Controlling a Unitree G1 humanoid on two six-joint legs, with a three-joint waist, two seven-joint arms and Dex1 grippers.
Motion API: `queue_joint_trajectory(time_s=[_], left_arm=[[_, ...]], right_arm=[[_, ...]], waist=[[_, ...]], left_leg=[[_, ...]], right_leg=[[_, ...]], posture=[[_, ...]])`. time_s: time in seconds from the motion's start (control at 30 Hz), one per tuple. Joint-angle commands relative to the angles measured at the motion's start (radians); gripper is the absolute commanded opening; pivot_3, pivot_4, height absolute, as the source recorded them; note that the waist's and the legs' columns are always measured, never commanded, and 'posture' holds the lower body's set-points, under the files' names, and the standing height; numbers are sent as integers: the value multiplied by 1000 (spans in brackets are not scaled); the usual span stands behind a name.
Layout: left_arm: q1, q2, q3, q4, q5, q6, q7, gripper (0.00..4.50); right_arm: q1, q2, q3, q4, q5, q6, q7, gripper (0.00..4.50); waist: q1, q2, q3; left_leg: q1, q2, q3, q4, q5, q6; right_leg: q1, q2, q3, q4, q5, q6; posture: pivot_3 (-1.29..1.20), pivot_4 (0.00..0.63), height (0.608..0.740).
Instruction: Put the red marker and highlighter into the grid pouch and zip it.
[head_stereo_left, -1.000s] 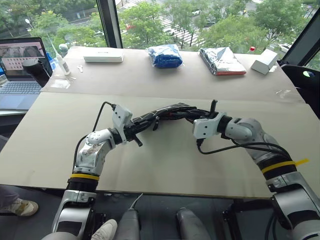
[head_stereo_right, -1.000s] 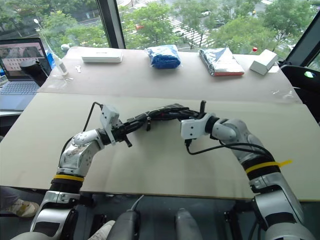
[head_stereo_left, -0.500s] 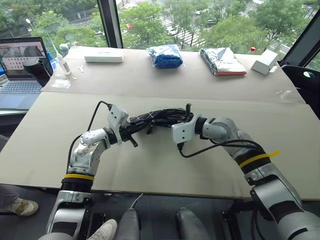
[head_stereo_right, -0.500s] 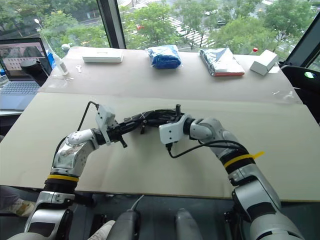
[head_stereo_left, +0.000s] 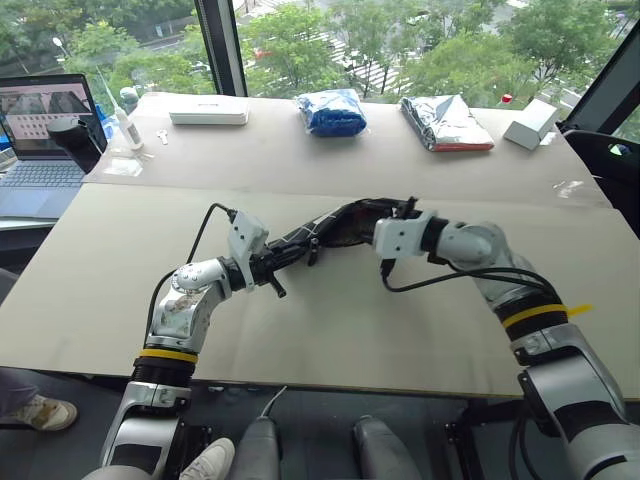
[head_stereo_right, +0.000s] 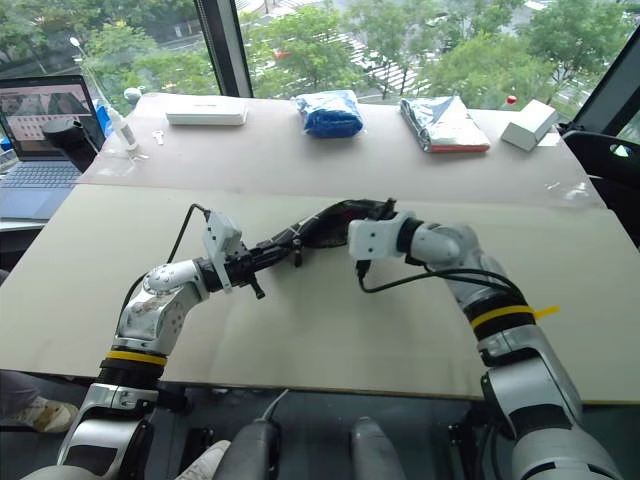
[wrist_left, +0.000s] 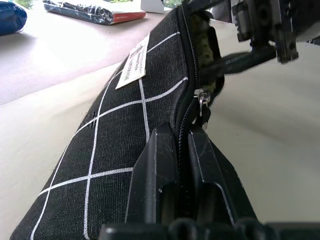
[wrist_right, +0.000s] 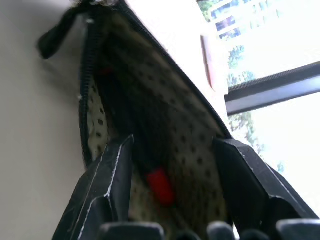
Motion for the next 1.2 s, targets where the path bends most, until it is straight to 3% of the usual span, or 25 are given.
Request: queue_joint_trajectory(time_s=[0.03,0.1,0.17,0.3,0.47,0.6,0.9,1.2], left_arm=[[-12,-1,3,-21,-12,-5,-5,0],[-12,-1,3,-18,-12,-6,-5,0],[-12,-1,4,-16,-11,-7,-5,0],[-15,-3,4,-10,-7,-13,0,0],[-23,-8,6,-5,-5,-17,9,0],[-24,-13,6,-7,-6,-15,14,0],[-30,-16,8,3,-6,-19,16,0],[-18,-17,11,0,-6,-24,22,0]], right_arm=[[105,-66,-169,-302,510,542,253,2771],[190,-117,-224,-458,758,832,341,2771],[259,-147,-251,-551,878,983,366,2771],[365,-135,-212,-677,933,1129,331,2771],[370,52,-24,-641,682,1103,77,2771],[313,202,44,-564,560,1086,-62,2771],[168,376,37,-384,449,999,-157,2771],[99,425,-4,-303,427,954,-146,2771]], waist=[[6,0,0],[9,0,0],[8,0,0],[-3,0,0],[-13,0,0],[-12,0,0],[1,0,0],[-1,0,0]], left_leg=[[0,0,0,0,0,0],[0,0,-1,0,0,0],[0,0,-2,1,0,0],[3,0,-2,1,0,0],[4,1,-2,1,0,0],[-1,0,-2,2,0,0],[-2,0,-2,3,0,0],[-2,0,-2,3,0,0]], right_leg=[[0,0,0,0,0,0],[2,0,-1,0,0,0],[3,0,-1,-1,0,0],[5,1,-1,-1,0,0],[5,2,0,0,-1,2],[-1,2,0,2,-1,1],[-1,2,0,3,0,1],[-2,2,-1,4,0,1]], posture=[[0,150,740],[0,150,740],[0,150,740],[0,150,740],[0,150,740],[0,150,740],[0,150,740],[0,150,740]])
